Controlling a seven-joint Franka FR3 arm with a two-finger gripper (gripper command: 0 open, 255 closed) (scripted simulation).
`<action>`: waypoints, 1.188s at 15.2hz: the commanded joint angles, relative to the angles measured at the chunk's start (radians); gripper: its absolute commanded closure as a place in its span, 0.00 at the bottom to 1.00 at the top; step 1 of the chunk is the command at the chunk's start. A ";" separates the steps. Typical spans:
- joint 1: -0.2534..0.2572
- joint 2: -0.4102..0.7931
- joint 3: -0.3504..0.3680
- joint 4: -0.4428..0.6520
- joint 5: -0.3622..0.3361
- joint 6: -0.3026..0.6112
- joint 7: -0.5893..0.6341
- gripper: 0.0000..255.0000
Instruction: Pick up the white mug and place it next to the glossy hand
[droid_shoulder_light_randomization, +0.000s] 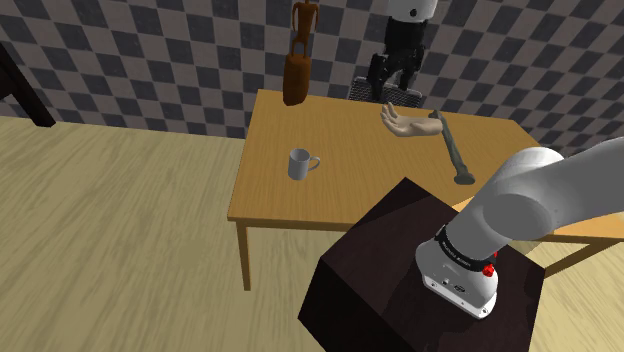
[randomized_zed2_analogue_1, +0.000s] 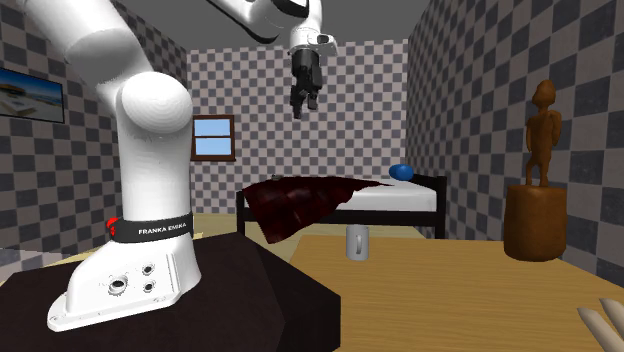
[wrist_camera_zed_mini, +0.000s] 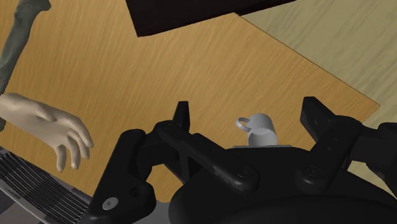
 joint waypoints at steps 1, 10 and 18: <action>0.001 0.057 0.011 -0.009 0.014 0.062 0.033 0.00; -0.010 0.362 0.030 0.019 0.044 0.318 0.133 0.00; -0.012 0.667 0.034 0.136 0.061 0.492 0.207 0.00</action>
